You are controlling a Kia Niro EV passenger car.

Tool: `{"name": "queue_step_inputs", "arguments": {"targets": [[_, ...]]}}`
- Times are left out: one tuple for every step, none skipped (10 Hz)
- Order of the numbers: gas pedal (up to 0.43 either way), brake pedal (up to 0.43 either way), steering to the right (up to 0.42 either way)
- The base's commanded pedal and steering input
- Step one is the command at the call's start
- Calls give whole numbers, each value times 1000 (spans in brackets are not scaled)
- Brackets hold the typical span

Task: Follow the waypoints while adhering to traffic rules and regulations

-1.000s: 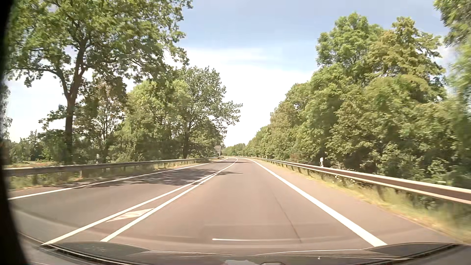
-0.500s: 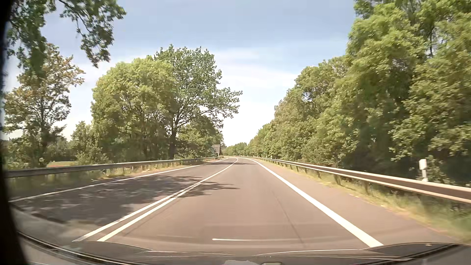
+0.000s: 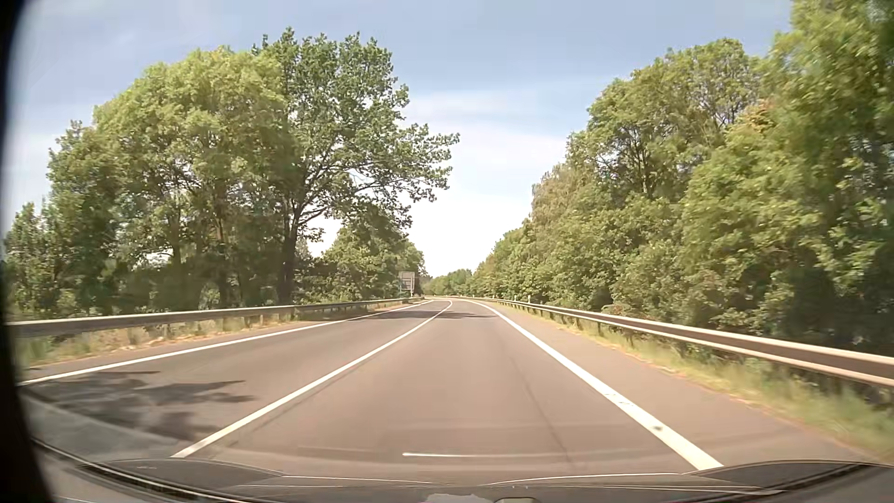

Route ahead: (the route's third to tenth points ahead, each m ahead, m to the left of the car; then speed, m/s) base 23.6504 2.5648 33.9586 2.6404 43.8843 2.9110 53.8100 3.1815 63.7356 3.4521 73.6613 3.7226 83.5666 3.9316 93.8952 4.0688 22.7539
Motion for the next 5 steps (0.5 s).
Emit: {"name": "queue_step_inputs", "arguments": {"targets": [[429, 0, -2], [429, 0, -1], [429, 0, -1], [429, 0, -1], [429, 0, -1]]}}
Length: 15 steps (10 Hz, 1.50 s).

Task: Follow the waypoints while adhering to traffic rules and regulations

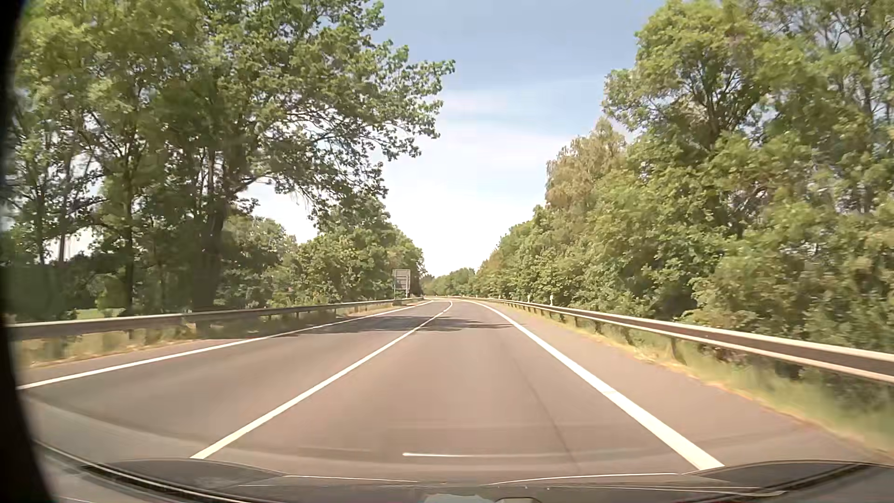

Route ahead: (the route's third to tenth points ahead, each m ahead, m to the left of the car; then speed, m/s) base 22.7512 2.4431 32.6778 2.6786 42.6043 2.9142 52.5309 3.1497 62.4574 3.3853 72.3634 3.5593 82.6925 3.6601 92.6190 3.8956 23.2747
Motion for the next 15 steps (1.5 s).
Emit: {"name": "queue_step_inputs", "arguments": {"targets": [[429, 0, -1], [429, 0, -1], [429, 0, -1], [429, 0, -1], [429, 0, -1], [429, 0, -1], [429, 0, -1], [429, 0, -1], [429, 0, -1], [421, 0, -2], [390, 0, -2], [378, 0, -2], [370, 0, -2], [370, 0, -2], [358, 0, -2]]}}
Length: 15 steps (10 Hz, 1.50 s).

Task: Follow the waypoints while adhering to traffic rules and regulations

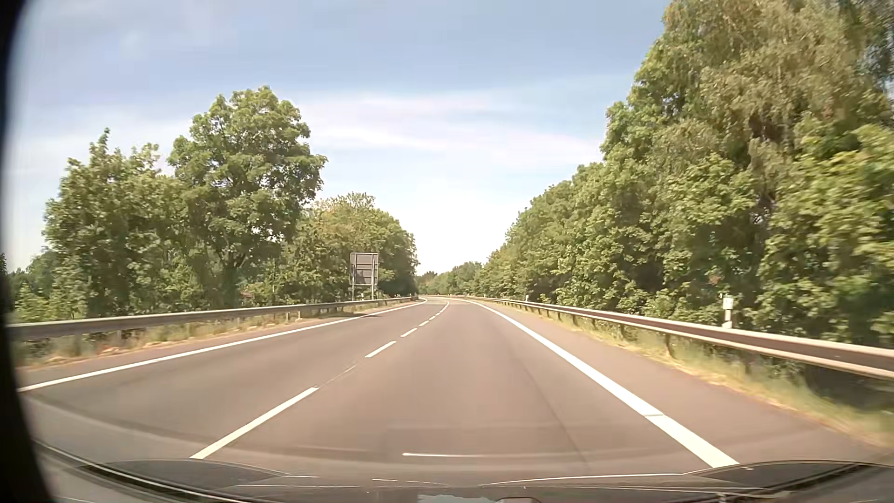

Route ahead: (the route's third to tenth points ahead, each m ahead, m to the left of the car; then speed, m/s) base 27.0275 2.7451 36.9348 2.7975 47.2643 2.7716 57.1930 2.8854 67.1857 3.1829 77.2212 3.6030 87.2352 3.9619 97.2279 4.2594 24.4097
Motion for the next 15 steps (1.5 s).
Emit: {"name": "queue_step_inputs", "arguments": {"targets": [[358, 0, -2], [358, 0, -2], [350, 0, -2], [339, 0, -2], [339, 0, -2], [331, 0, -3], [319, 0, -3], [319, 0, -3], [319, 0, -3], [311, 0, -3], [311, 0, -3], [311, 0, -4], [311, 0, -4], [311, 0, -4], [311, 0, -4]]}}
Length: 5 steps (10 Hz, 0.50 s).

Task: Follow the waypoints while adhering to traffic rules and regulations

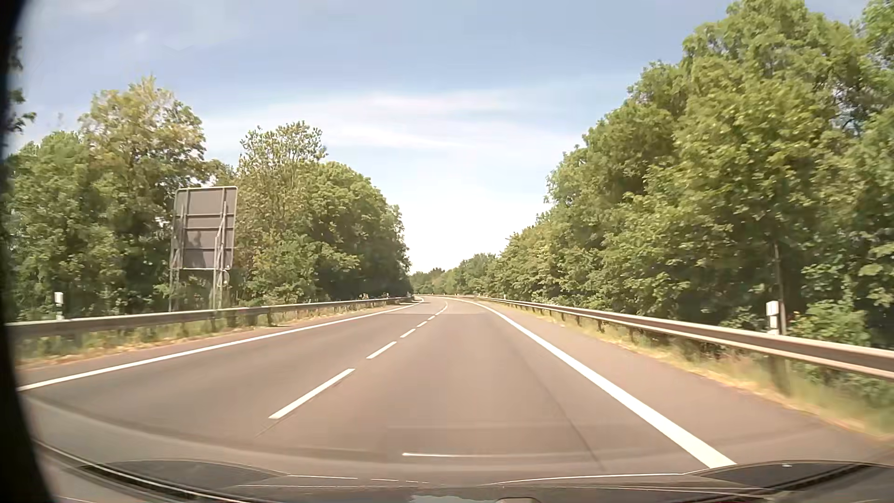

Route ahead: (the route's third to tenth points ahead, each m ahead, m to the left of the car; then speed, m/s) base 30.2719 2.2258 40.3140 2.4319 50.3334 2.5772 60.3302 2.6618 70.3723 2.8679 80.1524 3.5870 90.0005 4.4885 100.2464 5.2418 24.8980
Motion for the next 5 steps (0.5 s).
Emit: {"name": "queue_step_inputs", "arguments": {"targets": [[299, 0, -4], [299, 0, -4], [299, 0, -5], [287, 0, -4], [287, 0, -5]]}}
